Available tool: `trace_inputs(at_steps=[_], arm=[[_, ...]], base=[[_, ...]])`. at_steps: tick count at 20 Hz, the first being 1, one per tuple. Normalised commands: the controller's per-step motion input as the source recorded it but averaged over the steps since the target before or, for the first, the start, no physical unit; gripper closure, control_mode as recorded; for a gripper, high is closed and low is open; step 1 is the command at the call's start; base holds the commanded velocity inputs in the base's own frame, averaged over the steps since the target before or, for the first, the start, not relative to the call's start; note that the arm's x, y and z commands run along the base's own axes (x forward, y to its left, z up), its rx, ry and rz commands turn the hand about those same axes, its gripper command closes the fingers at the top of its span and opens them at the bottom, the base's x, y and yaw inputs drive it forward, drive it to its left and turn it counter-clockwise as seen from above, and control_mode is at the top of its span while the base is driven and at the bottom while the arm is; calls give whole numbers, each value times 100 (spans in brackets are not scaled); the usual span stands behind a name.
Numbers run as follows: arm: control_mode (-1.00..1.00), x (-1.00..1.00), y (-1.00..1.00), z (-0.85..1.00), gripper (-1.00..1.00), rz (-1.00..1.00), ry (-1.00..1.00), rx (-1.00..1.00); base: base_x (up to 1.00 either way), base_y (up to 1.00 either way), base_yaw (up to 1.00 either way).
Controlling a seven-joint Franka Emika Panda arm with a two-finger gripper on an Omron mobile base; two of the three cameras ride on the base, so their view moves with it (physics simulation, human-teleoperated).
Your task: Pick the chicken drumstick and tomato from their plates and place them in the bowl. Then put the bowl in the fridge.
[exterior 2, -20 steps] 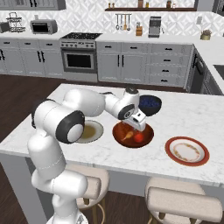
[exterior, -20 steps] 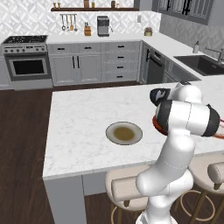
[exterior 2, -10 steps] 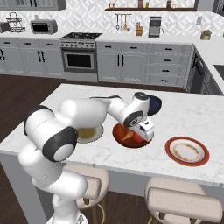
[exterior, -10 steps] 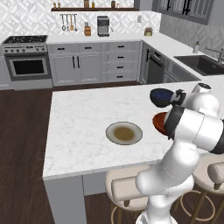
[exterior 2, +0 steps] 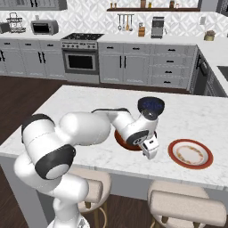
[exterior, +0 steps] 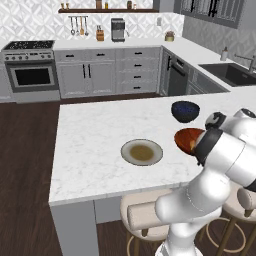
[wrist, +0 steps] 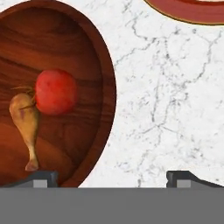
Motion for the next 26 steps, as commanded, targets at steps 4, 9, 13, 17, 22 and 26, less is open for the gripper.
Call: trace_inputs(at_steps=[4, 9, 13, 17, 22, 26], arm=[[-100, 23, 0, -7, -100, 0, 0, 21], [-100, 31, 0, -6, -100, 0, 0, 3], [-100, 29, 0, -31, -100, 0, 0, 0], [-100, -9, 0, -44, -100, 0, 5, 0], [-100, -14, 15, -29, -100, 0, 0, 0], [-100, 0, 16, 0, -100, 0, -3, 0]], base=[[0, 0, 0], [0, 0, 0], [0, 0, 0], [0, 0, 0], [0, 0, 0], [0, 0, 0]])
